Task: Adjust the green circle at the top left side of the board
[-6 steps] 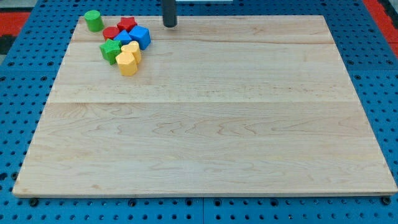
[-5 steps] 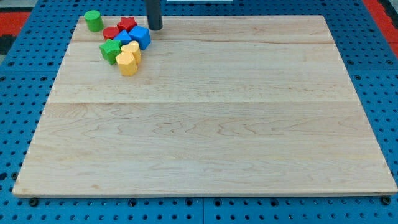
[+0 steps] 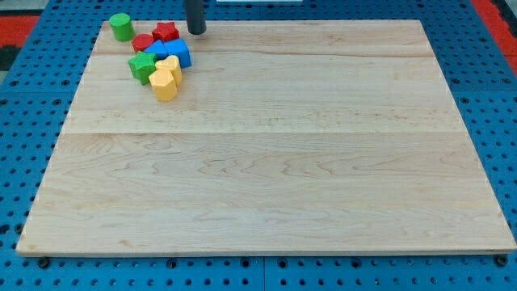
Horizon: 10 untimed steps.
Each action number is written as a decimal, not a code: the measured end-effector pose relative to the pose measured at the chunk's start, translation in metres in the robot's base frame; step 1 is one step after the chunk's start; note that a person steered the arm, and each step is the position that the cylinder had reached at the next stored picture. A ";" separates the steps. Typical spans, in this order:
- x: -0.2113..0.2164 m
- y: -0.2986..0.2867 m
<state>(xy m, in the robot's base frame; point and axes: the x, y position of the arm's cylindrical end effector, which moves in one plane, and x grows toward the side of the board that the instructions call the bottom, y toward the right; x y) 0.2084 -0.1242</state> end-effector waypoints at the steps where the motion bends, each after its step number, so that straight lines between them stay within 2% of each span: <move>1: 0.000 -0.023; 4: 0.000 0.005; 5: -0.017 -0.006; 6: -0.017 -0.073; 10: -0.012 -0.087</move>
<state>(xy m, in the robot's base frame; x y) 0.1968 -0.2116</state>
